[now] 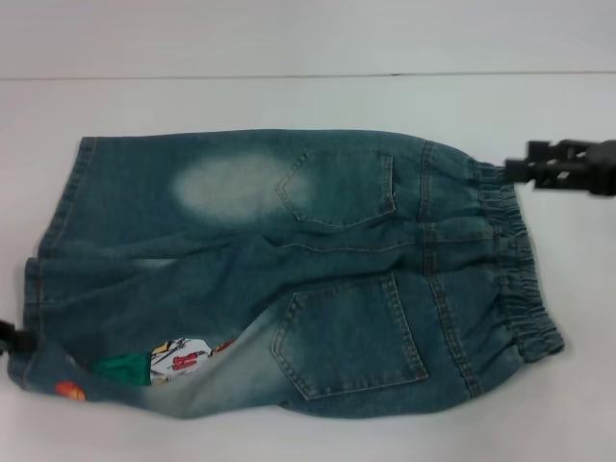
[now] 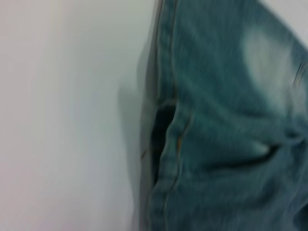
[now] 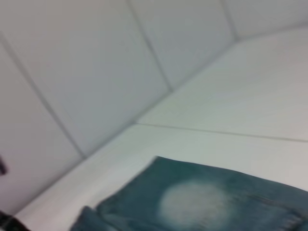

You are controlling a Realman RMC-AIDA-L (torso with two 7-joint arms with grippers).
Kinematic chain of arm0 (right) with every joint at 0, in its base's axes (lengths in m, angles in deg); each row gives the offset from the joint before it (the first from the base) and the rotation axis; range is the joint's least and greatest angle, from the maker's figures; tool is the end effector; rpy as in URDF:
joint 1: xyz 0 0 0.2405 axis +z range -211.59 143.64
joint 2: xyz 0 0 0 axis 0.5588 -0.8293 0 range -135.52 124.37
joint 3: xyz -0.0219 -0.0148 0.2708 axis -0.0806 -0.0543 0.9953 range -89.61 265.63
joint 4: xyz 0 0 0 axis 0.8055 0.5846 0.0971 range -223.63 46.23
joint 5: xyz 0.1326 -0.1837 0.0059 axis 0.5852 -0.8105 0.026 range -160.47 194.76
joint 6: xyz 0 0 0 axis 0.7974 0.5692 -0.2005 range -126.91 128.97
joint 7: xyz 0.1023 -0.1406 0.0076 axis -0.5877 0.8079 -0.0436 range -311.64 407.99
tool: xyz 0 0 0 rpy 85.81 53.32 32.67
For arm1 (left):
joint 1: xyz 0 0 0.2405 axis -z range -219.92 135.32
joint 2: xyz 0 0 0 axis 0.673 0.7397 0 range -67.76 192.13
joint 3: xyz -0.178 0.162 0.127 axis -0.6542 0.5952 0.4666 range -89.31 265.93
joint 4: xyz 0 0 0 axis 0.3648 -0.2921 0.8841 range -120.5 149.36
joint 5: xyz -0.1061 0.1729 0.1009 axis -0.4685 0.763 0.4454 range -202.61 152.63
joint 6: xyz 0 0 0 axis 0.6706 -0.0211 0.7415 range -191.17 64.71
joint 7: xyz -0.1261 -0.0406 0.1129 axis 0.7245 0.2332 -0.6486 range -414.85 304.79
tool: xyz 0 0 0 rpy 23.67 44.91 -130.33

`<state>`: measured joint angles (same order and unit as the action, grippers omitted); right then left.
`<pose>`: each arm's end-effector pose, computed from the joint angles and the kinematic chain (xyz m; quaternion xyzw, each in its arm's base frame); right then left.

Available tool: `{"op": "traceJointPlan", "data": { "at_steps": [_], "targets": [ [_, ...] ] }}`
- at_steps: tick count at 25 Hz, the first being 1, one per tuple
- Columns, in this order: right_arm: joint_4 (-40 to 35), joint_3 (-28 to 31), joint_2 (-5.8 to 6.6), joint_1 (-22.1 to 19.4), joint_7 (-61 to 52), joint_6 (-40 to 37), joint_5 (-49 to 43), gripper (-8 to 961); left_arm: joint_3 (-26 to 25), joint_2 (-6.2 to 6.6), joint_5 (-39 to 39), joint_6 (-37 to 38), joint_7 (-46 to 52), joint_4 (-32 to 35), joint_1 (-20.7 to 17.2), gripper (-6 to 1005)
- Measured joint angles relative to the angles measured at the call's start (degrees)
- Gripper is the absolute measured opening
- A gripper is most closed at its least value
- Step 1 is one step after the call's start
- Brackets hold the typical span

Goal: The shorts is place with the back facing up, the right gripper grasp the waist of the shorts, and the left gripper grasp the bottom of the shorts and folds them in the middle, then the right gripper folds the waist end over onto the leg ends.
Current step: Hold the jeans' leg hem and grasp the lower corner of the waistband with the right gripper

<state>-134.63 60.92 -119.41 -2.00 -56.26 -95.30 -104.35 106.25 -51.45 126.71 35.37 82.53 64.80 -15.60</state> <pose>0.2864 0.3798 0.0548 -0.8829 0.3691 0.2492 0.1490 -0.3908 0.3033 0.0607 -0.6805 -0.7145 -0.0846 0.1387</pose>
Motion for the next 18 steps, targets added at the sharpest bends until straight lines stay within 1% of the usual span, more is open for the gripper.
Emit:
{"op": "traceJointPlan", "data": {
  "at_steps": [4, 8, 11, 14, 18],
  "targets": [
    [-7.4, -2.1, 0.75, 0.8, -9.3, -1.6, -4.7, 891, -0.4, 0.08, -2.4, -0.7, -0.7, 0.0, 0.0, 37],
    [-12.7, -5.0, 0.86, 2.4, -13.7, -5.5, -11.5, 890, -0.4, 0.08, -4.2, -0.9, -1.5, -0.1, 0.1, 34],
    [-14.4, -6.2, 0.76, 4.4, -14.2, -8.7, -18.5, 889, -0.5, 0.07, -5.4, -1.0, -2.2, -0.1, 0.1, 34],
    [-14.8, -7.8, 0.35, 6.6, -13.8, -10.7, -26.2, 888, -0.5, 0.09, -6.0, -1.6, -2.5, -0.1, 0.1, 34],
    [-14.8, -13.2, -0.24, 7.6, -13.2, -11.3, -32.1, 887, -0.4, 0.08, -6.4, -2.1, -3.0, -0.8, 0.2, 34]
  ]
}}
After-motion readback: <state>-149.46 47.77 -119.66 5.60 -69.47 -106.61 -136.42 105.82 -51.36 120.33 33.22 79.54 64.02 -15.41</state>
